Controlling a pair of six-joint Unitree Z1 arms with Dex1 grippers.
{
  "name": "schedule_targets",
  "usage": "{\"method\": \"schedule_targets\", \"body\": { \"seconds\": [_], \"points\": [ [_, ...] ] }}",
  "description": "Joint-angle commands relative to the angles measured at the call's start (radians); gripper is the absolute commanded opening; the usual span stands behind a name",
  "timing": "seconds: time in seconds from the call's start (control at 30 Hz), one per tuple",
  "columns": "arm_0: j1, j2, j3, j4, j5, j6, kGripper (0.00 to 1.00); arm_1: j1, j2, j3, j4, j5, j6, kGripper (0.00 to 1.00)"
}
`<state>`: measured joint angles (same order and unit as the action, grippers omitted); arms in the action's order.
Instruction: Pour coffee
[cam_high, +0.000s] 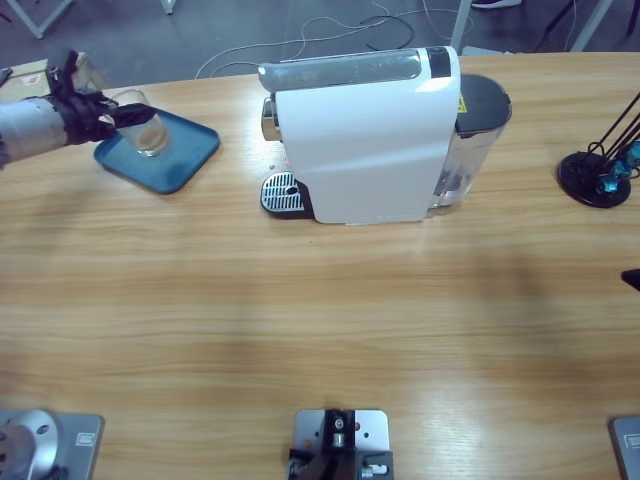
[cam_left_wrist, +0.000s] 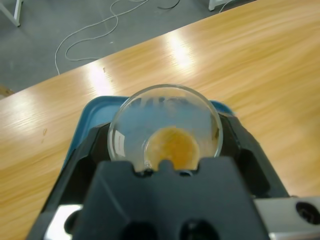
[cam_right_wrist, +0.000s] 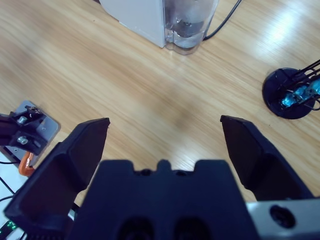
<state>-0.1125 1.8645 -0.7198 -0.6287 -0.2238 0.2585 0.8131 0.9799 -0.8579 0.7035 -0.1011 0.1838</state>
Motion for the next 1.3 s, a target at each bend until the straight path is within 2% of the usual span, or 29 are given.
{"method": "schedule_targets", "body": {
  "seconds": [0.03, 0.27, 0.3, 0.37, 0.4, 0.47, 0.5, 0.67, 0.87, 0.93, 1.03, 1.17, 1.3],
  "points": [
    [0.033, 0.113, -0.034, 0.000, 0.015, -0.014, 0.000, 0.009, 0.086, 0.005, -0.034, -0.009, -0.003, 1.000],
    [0.039, 0.151, -0.032, 0.000, 0.009, -0.024, 0.000, 0.009, 0.102, 0.005, -0.044, -0.009, -0.003, 1.000],
    [0.039, 0.152, -0.034, 0.000, 0.016, -0.027, 0.033, 0.009, 0.102, 0.005, -0.046, -0.009, -0.003, 1.000],
    [0.039, 0.148, -0.028, -0.003, 0.042, -0.039, 0.803, 0.009, 0.105, 0.005, -0.049, -0.009, -0.003, 1.000],
    [0.038, 0.137, -0.019, -0.008, 0.061, -0.038, 0.895, 0.009, 0.105, 0.005, -0.049, -0.009, -0.004, 1.000],
    [0.037, 0.116, 0.004, -0.019, 0.082, -0.038, 0.923, 0.009, 0.105, 0.005, -0.050, -0.009, -0.003, 1.000],
    [0.037, 0.105, 0.017, -0.025, 0.088, -0.038, 0.978, 0.009, 0.104, 0.005, -0.049, -0.009, -0.004, 1.000],
    [0.036, 0.035, 0.058, -0.029, 0.063, -0.048, 0.982, 0.009, 0.085, 0.005, -0.049, -0.009, -0.003, 1.000],
    [0.010, -0.235, 0.157, -0.021, 0.030, -0.093, 0.982, 0.009, 0.081, 0.008, -0.049, -0.027, -0.003, 1.000],
    [-0.070, -0.393, 0.189, 0.053, 0.042, -0.130, 0.982, 0.009, 0.080, 0.008, -0.049, -0.037, -0.003, 1.000],
    [-0.211, -0.584, 0.158, 0.313, 0.070, -0.153, 0.982, 0.009, 0.082, 0.008, -0.053, -0.063, -0.002, 1.000],
    [-0.422, -0.722, 0.100, 0.600, 0.130, -0.223, 0.982, 0.009, 0.072, 0.015, -0.054, -0.106, -0.002, 1.000],
    [-0.536, -0.798, 0.080, 0.779, 0.148, -0.274, 0.982, 0.009, 0.058, 0.054, -0.082, -0.119, -0.003, 1.000]
  ]
}}
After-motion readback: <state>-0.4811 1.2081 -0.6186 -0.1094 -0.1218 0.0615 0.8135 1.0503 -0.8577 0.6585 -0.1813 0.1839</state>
